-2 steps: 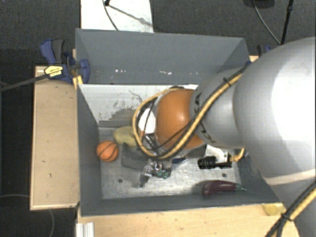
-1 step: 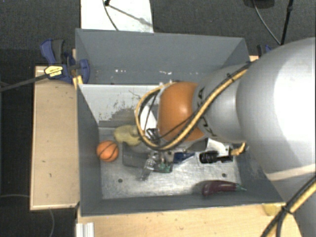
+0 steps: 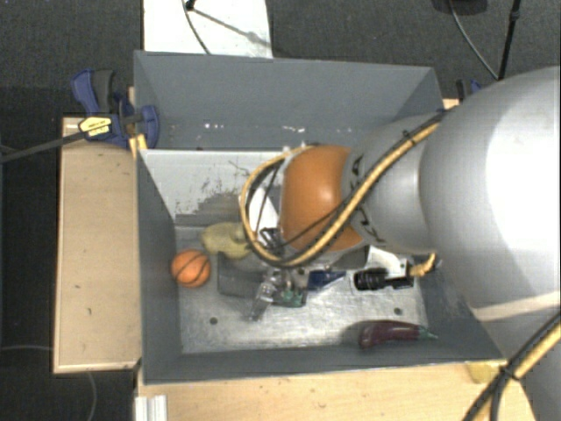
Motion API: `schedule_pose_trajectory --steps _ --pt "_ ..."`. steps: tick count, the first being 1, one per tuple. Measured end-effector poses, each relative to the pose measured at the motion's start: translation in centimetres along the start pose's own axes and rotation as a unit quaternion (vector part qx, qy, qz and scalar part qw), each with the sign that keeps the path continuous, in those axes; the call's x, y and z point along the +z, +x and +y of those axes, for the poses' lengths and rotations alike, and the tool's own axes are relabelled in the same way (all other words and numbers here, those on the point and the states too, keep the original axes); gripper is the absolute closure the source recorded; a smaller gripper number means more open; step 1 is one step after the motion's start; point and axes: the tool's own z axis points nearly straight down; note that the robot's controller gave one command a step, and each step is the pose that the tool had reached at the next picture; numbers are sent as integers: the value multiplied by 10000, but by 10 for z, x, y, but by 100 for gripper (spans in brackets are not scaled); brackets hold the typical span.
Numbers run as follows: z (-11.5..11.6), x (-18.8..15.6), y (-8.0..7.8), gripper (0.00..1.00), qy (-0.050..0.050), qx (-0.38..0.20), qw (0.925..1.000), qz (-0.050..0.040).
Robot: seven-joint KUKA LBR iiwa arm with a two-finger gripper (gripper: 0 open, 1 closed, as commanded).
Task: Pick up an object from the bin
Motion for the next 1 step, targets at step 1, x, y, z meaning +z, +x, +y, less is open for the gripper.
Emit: schedule_pose_trajectory --steps 1 --pt "0 -4 1 100 3 -3 10000 -9"
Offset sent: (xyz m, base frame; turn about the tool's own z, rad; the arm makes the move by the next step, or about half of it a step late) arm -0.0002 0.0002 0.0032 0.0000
